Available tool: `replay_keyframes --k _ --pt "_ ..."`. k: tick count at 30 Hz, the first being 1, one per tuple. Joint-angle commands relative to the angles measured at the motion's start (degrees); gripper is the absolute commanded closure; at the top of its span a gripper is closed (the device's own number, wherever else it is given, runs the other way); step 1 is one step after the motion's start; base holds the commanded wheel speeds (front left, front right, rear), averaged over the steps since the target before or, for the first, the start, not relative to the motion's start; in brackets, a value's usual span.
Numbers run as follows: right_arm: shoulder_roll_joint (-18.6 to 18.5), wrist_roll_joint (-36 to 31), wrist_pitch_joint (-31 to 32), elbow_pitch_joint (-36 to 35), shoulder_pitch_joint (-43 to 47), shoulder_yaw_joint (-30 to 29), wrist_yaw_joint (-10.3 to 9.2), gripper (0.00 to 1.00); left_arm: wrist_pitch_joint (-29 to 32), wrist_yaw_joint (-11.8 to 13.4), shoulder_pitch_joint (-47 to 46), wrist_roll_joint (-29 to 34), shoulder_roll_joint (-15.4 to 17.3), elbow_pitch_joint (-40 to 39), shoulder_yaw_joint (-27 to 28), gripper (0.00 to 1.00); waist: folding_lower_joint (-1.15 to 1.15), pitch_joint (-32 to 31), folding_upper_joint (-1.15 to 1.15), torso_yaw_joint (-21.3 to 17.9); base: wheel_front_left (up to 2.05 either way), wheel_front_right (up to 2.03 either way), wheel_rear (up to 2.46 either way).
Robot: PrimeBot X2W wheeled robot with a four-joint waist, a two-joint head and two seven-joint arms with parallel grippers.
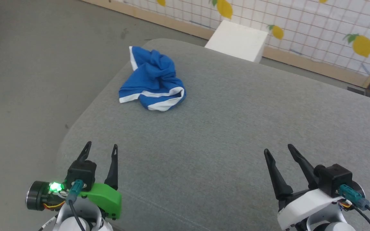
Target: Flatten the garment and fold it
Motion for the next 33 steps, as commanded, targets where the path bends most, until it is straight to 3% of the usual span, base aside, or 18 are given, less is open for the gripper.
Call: replay_keyframes --k 1,23,33 --pt "-0.15 0.11 0.14 -0.39 0.59 0.05 -0.09 0.00 -0.42 0.30 -1.21 0.14 0.25 0.20 -0.16 0.00 0.00 0.15 0.00 1.81 0.00 0.00 0.00" --pt "1.00 -0.71 0.96 -1.23 1.41 -0.91 -0.09 0.00 -1.75 0.89 -1.42 -1.08 0.74 1.23 -1.02 0.00 0.00 1.41 0.00 2.86 0.00 0.00 0.00" --pt "-0.66 -3.10 3.14 -6.18 -0.56 -1.75 -0.09 0.00 -2.22 -4.42 -6.36 -5.07 4.77 -0.68 0.32 0.00 0.00 10.12 0.00 -1.04 0.00 0.00 0.00"
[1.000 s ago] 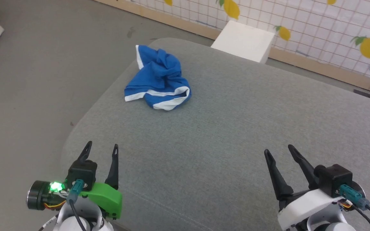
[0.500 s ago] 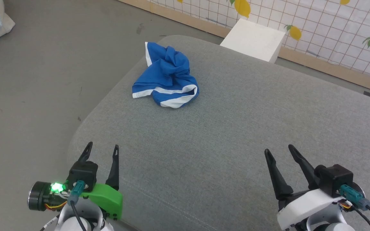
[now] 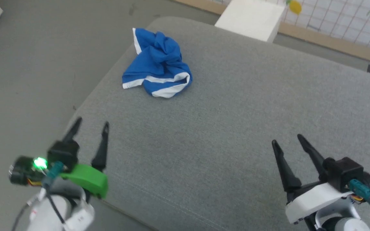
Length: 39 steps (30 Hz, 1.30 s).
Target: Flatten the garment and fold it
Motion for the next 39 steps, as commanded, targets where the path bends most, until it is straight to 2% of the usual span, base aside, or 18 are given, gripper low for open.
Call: replay_keyframes --k 1,5,10,16,18,23,28,33,39 --pt "-0.66 -0.64 0.48 -1.33 -1.19 -0.30 -0.09 0.00 0.04 -0.96 -2.36 -1.09 1.22 -0.57 0.49 0.00 0.00 5.58 0.00 -3.19 0.00 0.00 0.00" --pt "-2.13 -1.91 2.01 -5.61 -2.71 -0.71 -0.09 0.00 1.69 -3.65 -7.72 -4.19 6.06 -1.28 0.80 0.00 0.00 12.18 0.00 -6.31 0.00 0.00 0.00" --pt "-3.28 -3.41 3.40 -10.95 -4.62 -1.77 -0.09 0.00 4.69 -4.67 -16.68 -9.29 15.18 0.29 -0.06 0.00 0.00 20.21 0.00 -10.28 0.00 0.00 0.00" --pt "-3.35 -4.62 3.37 -14.49 -6.84 -2.42 -0.09 0.00 8.14 -4.75 -27.60 -19.74 29.28 5.29 -8.84 0.00 0.00 27.33 0.00 -15.00 0.00 0.00 0.00" --pt "-3.00 -5.06 3.24 -15.28 -7.18 -2.58 -0.09 0.00 9.59 -4.75 -31.16 -23.74 32.89 7.43 -11.83 0.00 0.00 29.13 0.00 -16.32 0.00 0.00 0.00" --pt "-2.19 -5.76 2.03 -15.98 -7.44 -3.04 -0.09 0.00 17.07 -4.76 -38.72 -38.61 36.97 11.89 -17.86 0.00 0.00 32.20 0.00 -18.85 0.00 0.00 0.00" --pt "-0.78 -6.28 0.53 -16.06 -7.24 -2.66 -0.09 0.00 25.48 -4.76 -44.01 -47.25 42.05 15.74 -22.67 0.00 0.00 34.52 0.00 -21.13 0.00 0.00 0.00" --pt "-0.07 -6.77 -0.68 -15.62 -7.17 -2.34 -0.09 0.00 29.04 -4.76 -47.52 -52.99 43.13 20.45 -23.67 0.00 0.00 35.81 0.00 -22.79 0.00 0.00 0.00" --pt "0.50 -7.29 -1.42 -15.70 -6.90 -2.19 -0.09 0.00 32.05 -4.76 -49.87 -56.67 41.85 27.07 -24.31 0.00 0.00 36.70 0.00 -23.78 0.00 0.00 0.00"
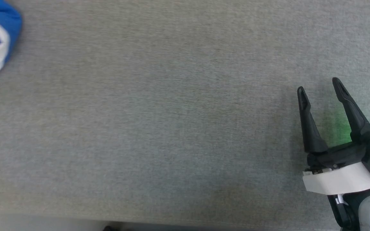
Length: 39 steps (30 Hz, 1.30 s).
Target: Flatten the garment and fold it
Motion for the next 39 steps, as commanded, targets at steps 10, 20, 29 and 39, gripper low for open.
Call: replay_keyframes --k 10,20,29,39 --pt "0.84 -0.74 -0.55 1.80 0.01 0.23 -0.09 0.00 0.21 -0.12 -0.63 -1.32 -0.51 1.40 -3.72 1.00 -0.01 -1.48 0.00 -0.99 0.00 0.00 0.00" --pt "0.09 1.97 -0.11 7.14 -1.32 1.07 -0.09 0.00 -12.91 -0.12 -5.48 3.21 0.53 -0.76 -5.11 1.00 -0.01 -13.10 0.00 -0.48 0.00 0.00 0.00" --pt "-0.01 4.91 0.06 11.23 -1.53 1.41 -0.09 0.00 -18.75 -0.12 -11.54 10.45 -1.19 -8.40 -10.38 1.00 -0.01 -22.93 0.00 -1.44 0.00 0.00 0.00" --pt "0.57 6.56 -0.27 13.14 -1.13 2.00 -0.09 0.00 -15.18 6.13 -4.93 15.95 -14.33 -17.94 -20.82 1.00 -0.01 -27.83 0.00 -5.40 0.00 0.00 0.00"
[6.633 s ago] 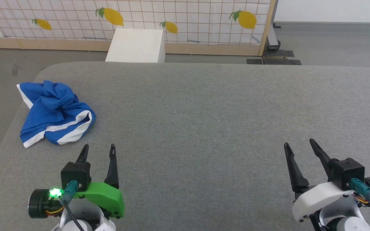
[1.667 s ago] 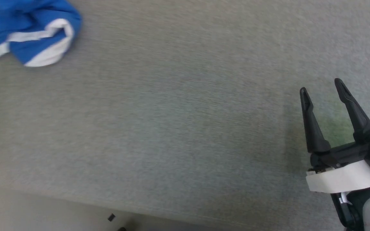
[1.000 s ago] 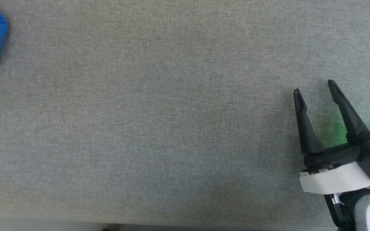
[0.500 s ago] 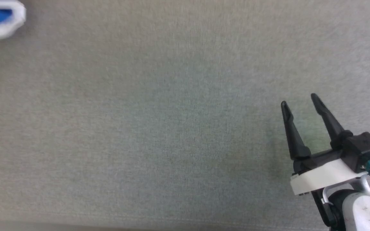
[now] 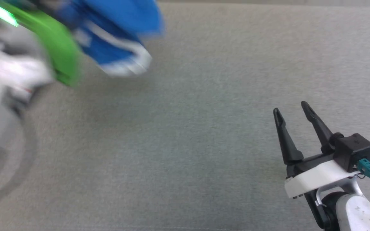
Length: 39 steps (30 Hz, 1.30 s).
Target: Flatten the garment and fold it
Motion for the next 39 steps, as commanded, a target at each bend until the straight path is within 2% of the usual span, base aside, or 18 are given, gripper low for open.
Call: replay_keyframes --k 1,6,9,14,21,22,23,24,30,33,39 --pt "0.26 0.28 -0.32 0.06 -0.61 0.07 -0.09 0.00 0.57 1.36 1.95 0.90 -2.12 -0.39 -1.52 1.00 0.00 -1.83 0.00 -3.17 0.00 0.00 0.00" --pt "0.74 0.34 -0.90 -0.10 -0.94 0.28 -0.09 0.00 1.92 7.66 5.30 4.70 -10.03 -0.52 -6.53 1.00 0.00 -0.57 0.00 -6.95 0.00 0.00 0.00" --pt "1.00 0.24 -1.57 0.20 -0.93 0.01 -0.09 0.00 1.82 10.15 6.76 5.74 -14.52 -0.32 -8.44 1.00 0.00 0.38 0.00 -8.98 0.00 0.00 0.00" --pt "1.32 0.03 -2.97 1.25 -0.84 -0.83 -0.09 0.00 2.14 10.73 10.50 5.92 -19.67 0.79 -12.31 1.00 0.00 1.79 0.00 -11.89 0.00 0.00 0.00" --pt "1.40 1.22 -4.29 2.42 -1.19 -1.49 -0.09 0.00 1.24 9.31 14.17 5.28 -20.58 3.00 -14.82 1.00 0.00 2.38 0.00 -13.35 0.00 0.00 0.00" --pt "1.41 1.28 -4.38 2.61 -1.25 -1.65 -0.09 0.00 0.87 8.59 14.47 4.85 -20.61 3.10 -14.89 0.69 0.00 2.24 0.00 -13.23 0.00 0.00 0.00" --pt "1.41 1.30 -4.43 2.78 -1.25 -1.84 -0.09 0.00 0.65 8.18 14.71 4.35 -20.65 3.25 -14.77 0.05 0.00 2.04 0.00 -13.05 0.00 0.00 0.00" --pt "1.41 1.28 -4.44 2.95 -1.21 -1.95 -0.09 0.00 0.10 7.88 14.62 4.23 -20.57 3.32 -14.54 0.00 0.00 1.74 0.00 -12.77 0.00 0.00 0.00" --pt "1.41 0.61 -3.46 3.58 -0.86 -2.20 -0.09 0.00 -3.06 6.05 12.98 3.60 -20.00 2.25 -12.67 0.00 0.00 -1.74 0.00 -9.81 0.00 0.00 0.00" --pt "1.42 0.21 -2.69 3.85 -0.64 -2.73 -0.09 0.00 -4.15 5.91 12.17 2.90 -19.59 0.21 -11.22 0.00 0.00 -4.26 0.00 -7.97 0.00 0.00 0.00" --pt "0.83 0.57 -1.10 4.04 0.65 -4.02 -0.09 0.00 -6.26 8.16 11.35 1.52 -16.32 -4.42 -6.74 0.00 0.00 -9.13 0.00 -4.06 0.00 0.00 0.00"
